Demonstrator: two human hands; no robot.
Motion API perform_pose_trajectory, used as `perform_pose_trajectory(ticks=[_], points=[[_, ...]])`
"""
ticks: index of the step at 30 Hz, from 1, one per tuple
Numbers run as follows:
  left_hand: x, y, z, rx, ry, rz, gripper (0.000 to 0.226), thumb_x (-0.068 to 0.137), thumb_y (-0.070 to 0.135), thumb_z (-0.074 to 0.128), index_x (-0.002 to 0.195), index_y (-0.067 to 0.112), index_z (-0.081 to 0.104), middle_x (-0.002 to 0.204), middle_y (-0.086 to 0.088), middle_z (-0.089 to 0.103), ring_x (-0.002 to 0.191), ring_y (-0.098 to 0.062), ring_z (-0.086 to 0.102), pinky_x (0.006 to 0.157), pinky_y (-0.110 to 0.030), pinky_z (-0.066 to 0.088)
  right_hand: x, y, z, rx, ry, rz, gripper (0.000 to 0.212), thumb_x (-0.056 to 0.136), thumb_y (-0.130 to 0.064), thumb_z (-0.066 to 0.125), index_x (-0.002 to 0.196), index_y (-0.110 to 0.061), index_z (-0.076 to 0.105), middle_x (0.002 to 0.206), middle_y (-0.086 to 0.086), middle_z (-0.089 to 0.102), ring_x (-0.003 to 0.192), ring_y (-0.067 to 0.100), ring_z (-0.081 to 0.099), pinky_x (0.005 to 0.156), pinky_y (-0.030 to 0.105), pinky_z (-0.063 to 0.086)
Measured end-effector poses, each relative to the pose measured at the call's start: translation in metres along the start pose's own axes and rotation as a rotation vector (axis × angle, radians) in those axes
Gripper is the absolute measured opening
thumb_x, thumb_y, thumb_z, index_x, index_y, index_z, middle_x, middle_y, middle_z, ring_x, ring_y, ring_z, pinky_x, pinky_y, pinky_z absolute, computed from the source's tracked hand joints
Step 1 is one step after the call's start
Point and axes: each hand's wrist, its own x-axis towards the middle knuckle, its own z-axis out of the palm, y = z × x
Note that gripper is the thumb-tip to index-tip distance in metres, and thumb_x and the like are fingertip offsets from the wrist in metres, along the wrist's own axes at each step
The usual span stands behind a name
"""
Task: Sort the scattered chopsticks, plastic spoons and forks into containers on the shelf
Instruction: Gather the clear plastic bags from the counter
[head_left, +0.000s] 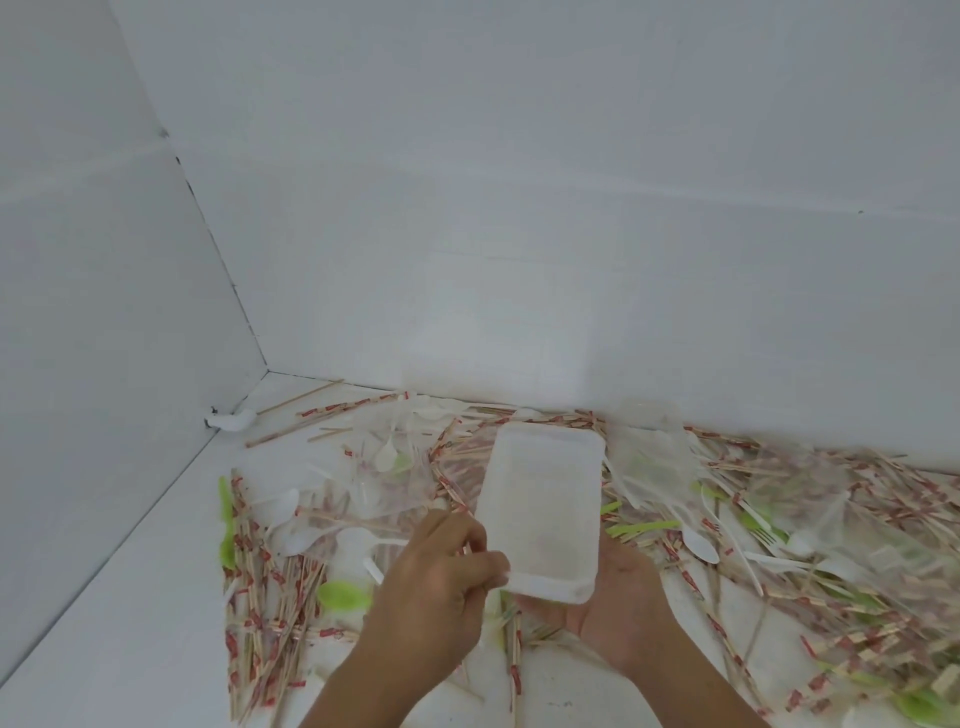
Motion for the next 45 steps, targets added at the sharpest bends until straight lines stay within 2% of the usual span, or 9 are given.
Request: perform_pose_trajectory(ticks=[6,11,16,19,25,31,34,40,45], points=[[-0.003,0.003,-0.003,-0.461,-0.137,-0.476,0.072,0.088,0.065,0.069,0.151,0.058,0.035,0.158,0.023,0.025,0.143,0.005,0.031,0.108,-0.018,0.038,-0.004,0.001,0.0,-0.128,-0.124,-0.02,0.083,0.084,-0.041,0.081,0.151,-0.006,0.048,0.154,0.029,0.044,0.14,0.056,0.041,0.116,0.076,0.019],[0.006,-0.006,0.013,-0.43,-0.164,-0.65,0.064,0.103,0.028,0.058,0.144,0.065,0.025,0.125,0.041,0.054,0.114,0.006,0.062,0.079,0.002,0.042,0.001,-0.006,0.002,-0.165,-0.222,0.03,0.094,0.076,-0.048,0.086,0.152,-0.013,0.045,0.158,0.029,0.037,0.142,0.058,0.036,0.112,0.078,0.026],[0.023,-0.023,0.008,-0.426,-0.273,-0.619,0.068,0.091,0.074,0.056,0.153,0.056,0.035,0.142,0.025,0.057,0.124,0.007,0.057,0.102,-0.022,0.051,0.017,-0.022,0.005,-0.275,0.028,-0.005,0.082,0.066,-0.018,0.082,0.142,-0.008,0.054,0.134,0.027,0.064,0.118,0.051,0.063,0.086,0.065,0.056],[0.038,-0.082,0.003,-0.131,-0.137,-0.687,0.077,0.093,0.065,0.06,0.16,0.037,0.032,0.164,0.011,0.032,0.15,-0.015,0.032,0.123,-0.039,0.028,0.029,-0.035,0.005,-0.199,0.166,-0.067,0.059,0.082,-0.019,0.072,0.138,-0.01,0.057,0.126,0.022,0.07,0.111,0.05,0.068,0.08,0.062,0.059],[0.041,-0.16,0.036,0.583,-0.472,-0.588,0.117,0.085,0.079,0.055,0.16,0.035,-0.023,0.17,-0.008,-0.024,0.155,-0.049,-0.009,0.122,-0.06,0.025,0.038,-0.053,0.005,-0.133,0.242,-0.14,0.044,0.092,-0.019,0.065,0.135,-0.017,0.06,0.128,0.018,0.07,0.108,0.044,0.071,0.075,0.057,0.062],[0.037,-0.168,0.056,0.571,-0.349,-0.557,0.131,0.073,0.04,0.086,0.163,0.038,-0.01,0.168,-0.008,0.015,0.145,-0.049,0.028,0.079,-0.043,0.062,0.041,-0.055,-0.014,-0.171,0.25,-0.184,0.047,0.09,-0.022,0.072,0.136,-0.025,0.062,0.136,0.013,0.066,0.118,0.043,0.067,0.088,0.063,0.056],[0.039,-0.166,0.059,0.697,-0.357,-0.485,0.118,0.086,0.048,0.072,0.161,0.037,-0.019,0.17,-0.004,-0.002,0.147,-0.04,0.026,0.083,-0.033,0.059,0.039,-0.056,-0.023,-0.175,0.281,-0.207,0.064,0.076,-0.027,0.082,0.136,-0.027,0.062,0.138,0.014,0.064,0.121,0.044,0.065,0.09,0.065,0.055],[0.052,-0.137,0.016,0.512,-0.307,-0.586,0.106,0.07,0.06,0.074,0.159,0.026,0.028,0.161,-0.01,0.035,0.129,-0.043,0.052,0.074,-0.054,0.061,0.023,-0.055,-0.019,-0.162,0.254,-0.22,0.067,0.072,-0.027,0.084,0.135,-0.025,0.062,0.137,0.014,0.064,0.121,0.045,0.064,0.089,0.066,0.055],[0.085,-0.054,-0.061,0.148,0.166,-0.674,0.093,0.075,0.049,0.083,0.148,0.028,0.031,0.148,-0.009,0.048,0.119,-0.045,0.059,0.089,-0.063,0.051,-0.008,-0.06,-0.015,-0.173,0.171,-0.298,0.06,0.078,-0.024,0.084,0.134,-0.026,0.064,0.139,0.015,0.063,0.121,0.044,0.064,0.092,0.069,0.053]])
